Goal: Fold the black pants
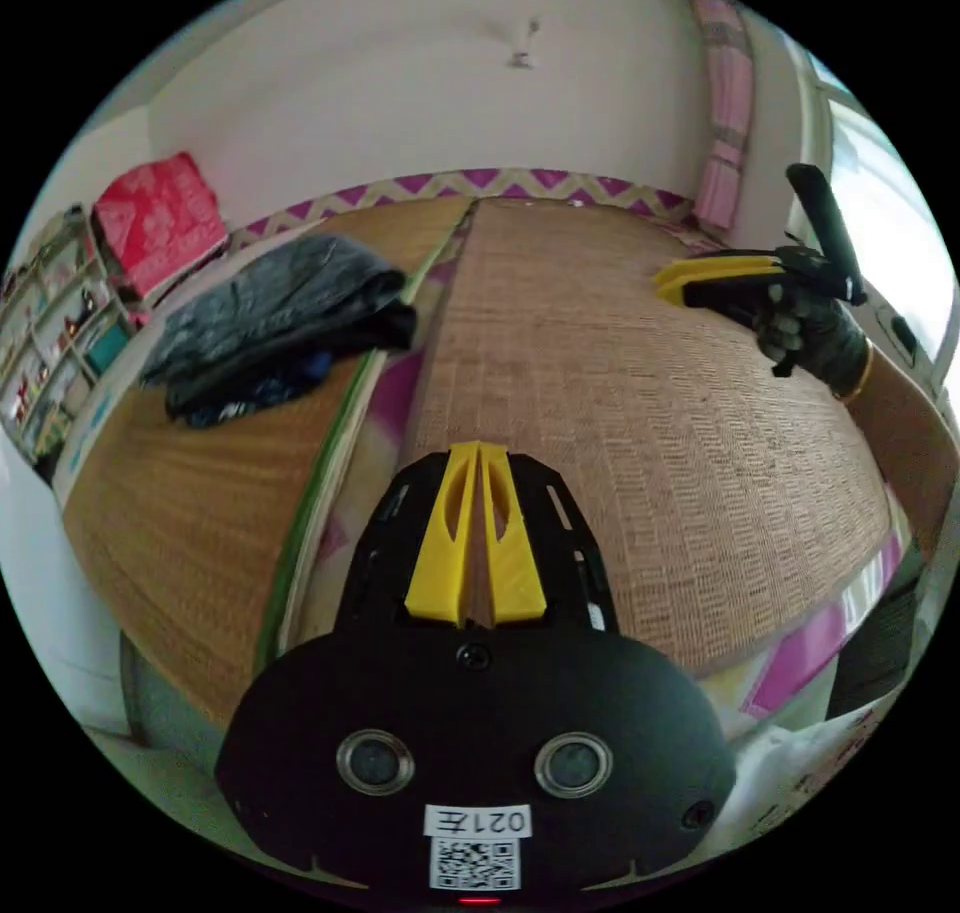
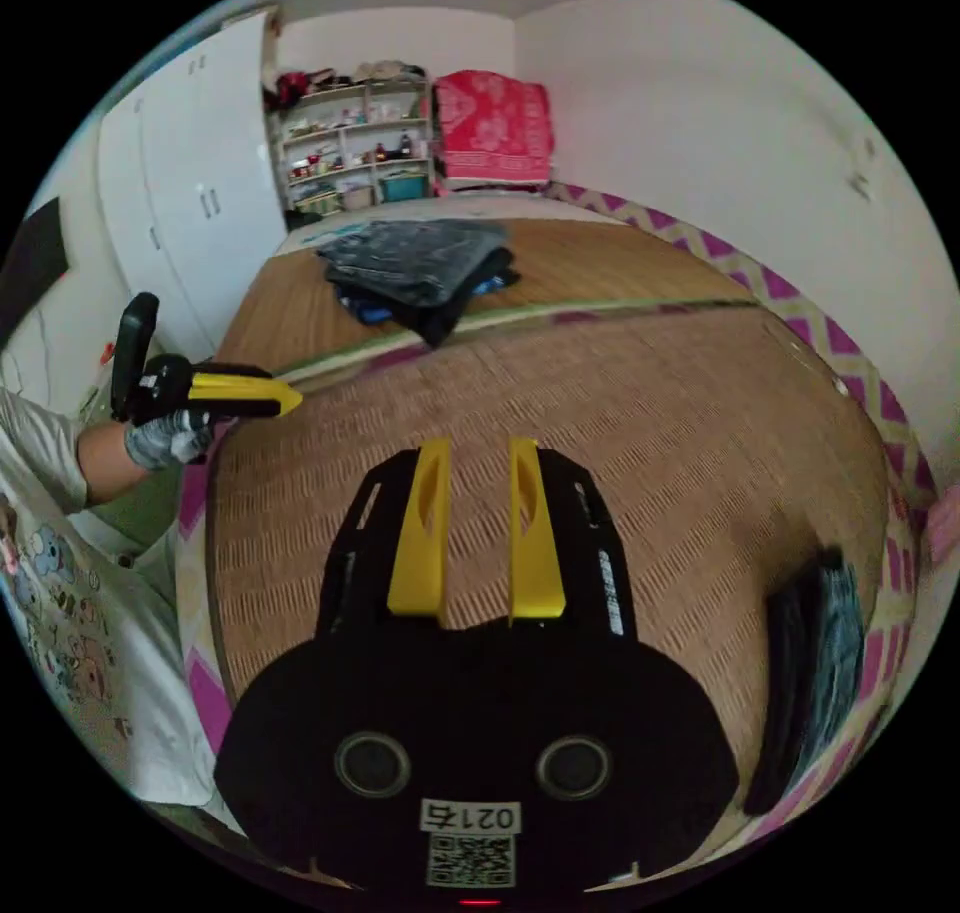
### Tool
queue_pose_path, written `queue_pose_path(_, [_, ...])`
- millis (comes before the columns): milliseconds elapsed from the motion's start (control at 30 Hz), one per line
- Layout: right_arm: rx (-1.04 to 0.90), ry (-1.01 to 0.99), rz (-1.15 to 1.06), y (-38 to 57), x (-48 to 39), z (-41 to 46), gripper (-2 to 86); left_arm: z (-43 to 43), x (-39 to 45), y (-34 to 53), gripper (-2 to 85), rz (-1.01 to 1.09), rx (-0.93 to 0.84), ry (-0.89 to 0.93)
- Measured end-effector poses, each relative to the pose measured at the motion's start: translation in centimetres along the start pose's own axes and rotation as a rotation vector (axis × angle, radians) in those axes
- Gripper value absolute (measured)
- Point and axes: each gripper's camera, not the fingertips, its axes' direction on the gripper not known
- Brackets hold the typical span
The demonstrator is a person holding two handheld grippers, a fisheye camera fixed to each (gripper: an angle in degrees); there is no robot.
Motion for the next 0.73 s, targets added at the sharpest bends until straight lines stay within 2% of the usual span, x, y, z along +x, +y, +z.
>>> queue_pose_path(67, [0.012,-0.007,-0.073,-4.8,-3.5,3.3,12.3,-1.9,-2.8,3.5,-0.2,-0.080,-0.018,0.001])
queue_pose_path(267, [0.005,0.036,-0.345,-18.9,-15.1,13.7,15.1,-3.6,-5.2,8.6,1.1,-0.124,-0.085,-0.024])
queue_pose_path(333, [-0.008,0.032,-0.406,-23.5,-18.9,17.2,16.0,-4.4,-5.9,9.3,0.0,-0.143,-0.049,-0.020])
queue_pose_path(600, [-0.023,0.121,-0.580,-34.2,-29.5,25.2,16.4,-6.7,-10.2,12.5,-0.9,-0.248,-0.053,0.074])
queue_pose_path(733, [-0.021,0.286,-0.689,-36.7,-34.1,28.3,13.4,-8.5,-11.3,14.2,-0.9,-0.253,-0.024,0.052])
